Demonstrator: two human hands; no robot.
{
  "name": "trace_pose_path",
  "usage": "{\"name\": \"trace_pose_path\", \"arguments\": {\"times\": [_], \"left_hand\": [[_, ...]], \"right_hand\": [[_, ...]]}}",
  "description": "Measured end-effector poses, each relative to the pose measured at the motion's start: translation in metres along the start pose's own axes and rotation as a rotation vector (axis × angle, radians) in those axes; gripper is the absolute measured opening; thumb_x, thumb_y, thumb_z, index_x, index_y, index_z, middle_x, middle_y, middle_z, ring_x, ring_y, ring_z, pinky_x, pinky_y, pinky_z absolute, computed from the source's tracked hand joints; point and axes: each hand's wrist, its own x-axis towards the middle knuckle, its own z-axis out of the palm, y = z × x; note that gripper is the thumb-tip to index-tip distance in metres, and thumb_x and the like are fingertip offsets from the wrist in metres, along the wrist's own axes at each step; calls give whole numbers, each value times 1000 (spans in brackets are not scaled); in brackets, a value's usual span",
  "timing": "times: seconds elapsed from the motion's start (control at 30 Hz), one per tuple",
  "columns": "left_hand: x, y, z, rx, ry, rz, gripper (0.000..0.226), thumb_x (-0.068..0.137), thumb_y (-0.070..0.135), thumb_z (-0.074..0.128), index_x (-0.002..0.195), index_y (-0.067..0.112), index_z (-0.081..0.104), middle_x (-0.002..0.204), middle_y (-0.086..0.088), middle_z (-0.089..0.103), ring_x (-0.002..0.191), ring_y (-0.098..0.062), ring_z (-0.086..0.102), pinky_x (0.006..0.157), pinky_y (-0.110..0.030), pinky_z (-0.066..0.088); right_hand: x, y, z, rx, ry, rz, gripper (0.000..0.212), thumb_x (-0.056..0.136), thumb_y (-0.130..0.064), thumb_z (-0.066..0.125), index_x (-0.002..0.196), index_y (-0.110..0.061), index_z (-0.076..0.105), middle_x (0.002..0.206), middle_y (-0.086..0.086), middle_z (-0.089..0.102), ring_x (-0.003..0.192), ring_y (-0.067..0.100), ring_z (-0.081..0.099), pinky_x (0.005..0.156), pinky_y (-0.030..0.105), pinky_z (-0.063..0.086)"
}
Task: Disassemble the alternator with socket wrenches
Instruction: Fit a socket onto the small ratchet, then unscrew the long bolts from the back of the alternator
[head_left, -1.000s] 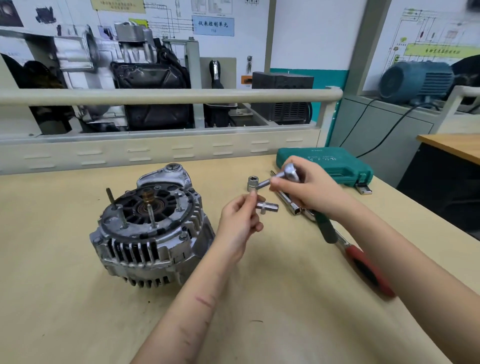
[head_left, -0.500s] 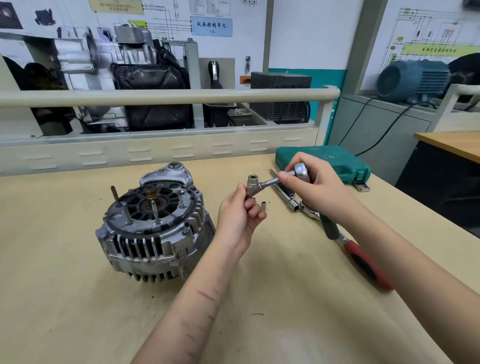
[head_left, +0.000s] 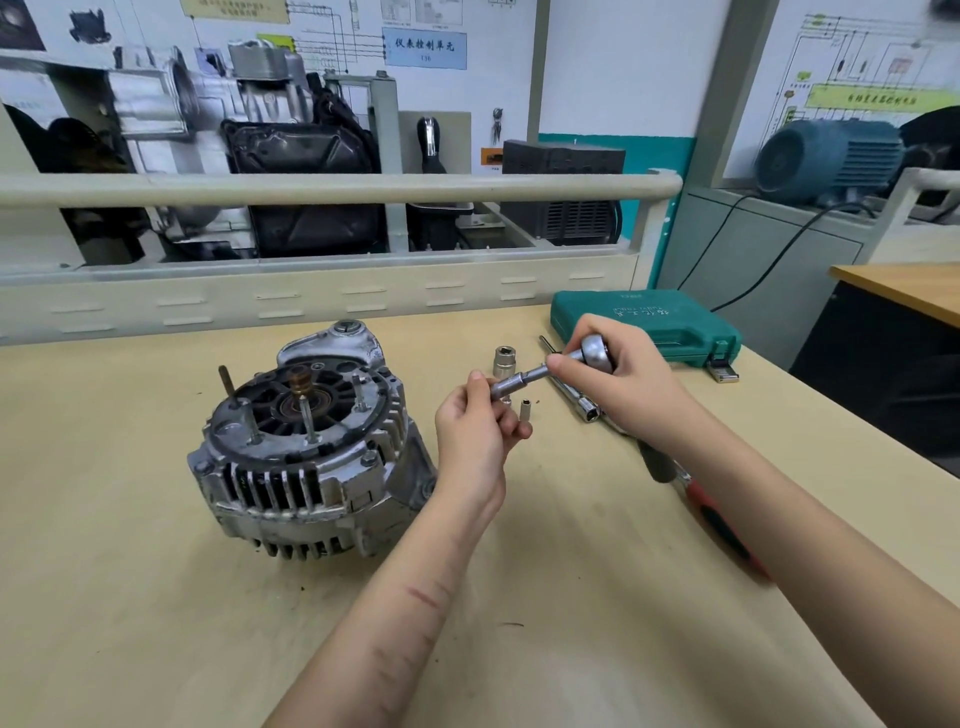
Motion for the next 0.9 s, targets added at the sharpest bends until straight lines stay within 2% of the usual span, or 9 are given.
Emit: {"name": "trace_pose_path", "arguments": {"times": [0.3, 0.4, 0.5, 0.6, 0.67, 0.73, 0.8, 0.83, 0.9], "left_hand": [[1, 2, -2, 31, -23, -56, 32, 101, 17, 33, 71, 10, 42, 35, 11, 28, 31, -5, 29, 35, -15, 35], [-1, 4, -4, 94, -24, -45, 33, 101, 18, 34, 71, 10, 43, 37, 9, 31, 31, -6, 32, 36, -17, 38], [-7, 13, -3, 225, -61, -41, 33, 101, 18, 34, 71, 10, 45, 43, 3, 39, 31, -9, 38, 37, -19, 42], [-25, 31, 0, 534, -215, -6, 30, 101, 20, 32, 77, 12, 48, 61, -6, 51, 43, -13, 50, 47, -25, 46], [-40, 52, -10, 988, -343, 143, 22, 98, 28, 36, 85, 17, 49, 78, -6, 58, 62, -17, 57, 58, -28, 46], [-55, 85, -30, 1338, -449, 339, 20, 93, 41, 41, 94, 23, 52, 80, 1, 63, 66, -14, 61, 57, -27, 48], [-70, 128, -54, 1300, -504, 397, 21, 89, 50, 46, 91, 33, 59, 65, 8, 63, 48, -5, 55, 43, -19, 42], [-75, 148, -68, 1208, -456, 418, 23, 88, 51, 48, 87, 34, 64, 59, 9, 61, 42, -3, 50, 39, -15, 38], [-76, 178, -96, 989, -219, 496, 26, 90, 40, 47, 78, 28, 67, 51, 8, 57, 38, -2, 44, 36, -13, 32]], "right_hand": [[-4, 4, 9, 63, 12, 44, 30, 84, -15, 63, 69, 0, 41, 59, 8, 35, 47, 6, 31, 43, 17, 29], [-4, 6, 10, 51, 10, 87, 30, 85, -21, 62, 67, -10, 42, 59, 8, 38, 48, 8, 34, 44, 18, 31], [3, 4, 6, -20, 52, 155, 32, 84, -33, 62, 66, -11, 47, 56, 0, 41, 46, 4, 35, 44, 15, 33], [16, -7, -3, -8, 118, 173, 35, 84, -35, 60, 65, -7, 51, 56, 3, 42, 48, 8, 37, 51, 24, 35], [24, -23, -8, 51, 107, 129, 30, 84, -27, 60, 63, -7, 52, 52, 0, 41, 45, 7, 36, 48, 22, 31], [31, -43, -6, 107, 68, 60, 27, 83, -19, 60, 59, -13, 51, 46, -9, 43, 43, 4, 37, 43, 16, 31], [38, -66, 5, 158, 57, -32, 26, 82, -12, 60, 58, -16, 49, 44, -12, 43, 42, 1, 39, 42, 13, 33], [40, -78, 15, 167, 63, -81, 25, 81, -11, 61, 60, -17, 49, 47, -11, 44, 44, 0, 40, 43, 13, 34], [43, -102, 37, 129, 66, -203, 21, 79, -15, 65, 65, -15, 49, 55, -7, 45, 48, 1, 40, 48, 15, 35]]}}
